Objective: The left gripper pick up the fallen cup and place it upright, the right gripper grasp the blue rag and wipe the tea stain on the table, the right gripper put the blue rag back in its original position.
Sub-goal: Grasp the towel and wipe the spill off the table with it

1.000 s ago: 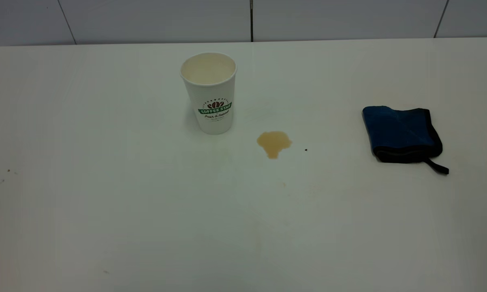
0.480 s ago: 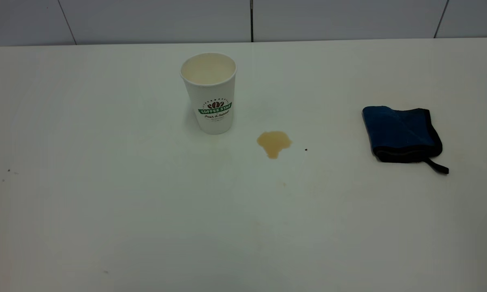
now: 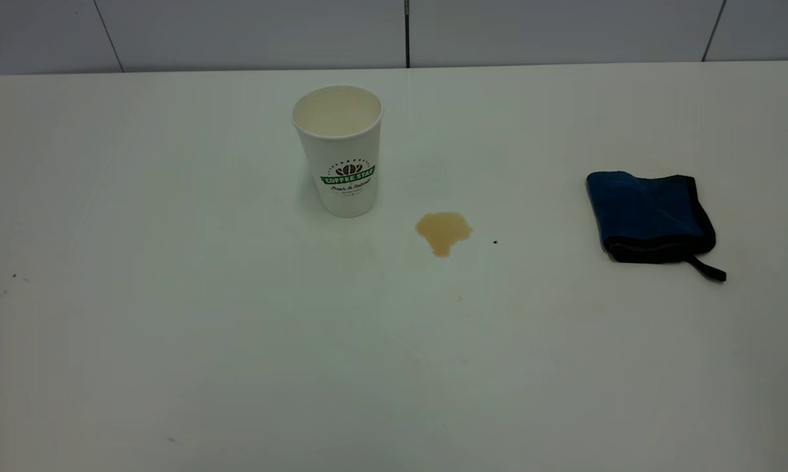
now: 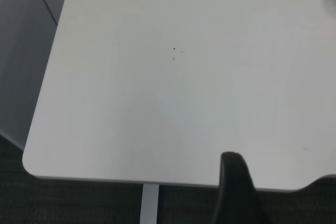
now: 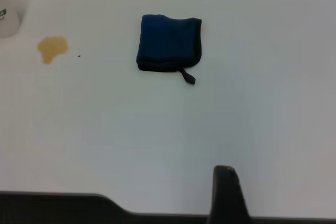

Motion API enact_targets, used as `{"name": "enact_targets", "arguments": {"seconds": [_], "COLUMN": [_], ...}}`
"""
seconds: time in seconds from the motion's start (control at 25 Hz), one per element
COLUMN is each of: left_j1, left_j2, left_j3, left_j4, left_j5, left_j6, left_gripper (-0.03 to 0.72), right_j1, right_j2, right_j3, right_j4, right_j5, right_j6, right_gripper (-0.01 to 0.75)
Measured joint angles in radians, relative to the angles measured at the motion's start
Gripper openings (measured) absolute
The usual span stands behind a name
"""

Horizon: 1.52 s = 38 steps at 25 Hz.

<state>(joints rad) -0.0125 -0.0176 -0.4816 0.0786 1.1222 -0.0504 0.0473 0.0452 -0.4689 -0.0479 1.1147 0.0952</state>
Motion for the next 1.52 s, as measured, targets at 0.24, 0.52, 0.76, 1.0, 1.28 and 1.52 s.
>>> {"name": "enact_targets", "arguments": {"seconds": [0.24,0.52,0.76,1.0,1.28,1.52], "left_j1": [0.000,0.000,0.000,0.000,0.000,0.000], "left_j2": [0.000,0.000,0.000,0.000,0.000,0.000], "left_j3": [0.000,0.000,0.000,0.000,0.000,0.000], "left_j4": [0.000,0.002,0.002,0.002,0.002,0.002], "left_j5": [0.000,0.001,0.001,0.001,0.001,0.001], "left_j6": [0.000,0.000,0.000,0.000,0.000,0.000], "left_gripper": [0.493,0.493,0.493,0.493,0.493,0.493], "right_j1": [0.000,0.000,0.000,0.000,0.000,-0.008], "right_j2": [0.032,0.395,0.870,1.376,1.872,2.155], "right_j3": [-0.016,-0.046,-0.083,-0.251,-0.568,-0.810], "right_j4": [0.060,0.130,0.183,0.229,0.264,0.233], "right_j5": [-0.042,-0.288,-0.530,-0.657,-0.722,-0.764], "right_j6": [-0.004,-0.181,-0.304,-0.362,-0.410,-0.436], "right_gripper": [0.545,0.661,0.674,0.656,0.615,0.603]}}
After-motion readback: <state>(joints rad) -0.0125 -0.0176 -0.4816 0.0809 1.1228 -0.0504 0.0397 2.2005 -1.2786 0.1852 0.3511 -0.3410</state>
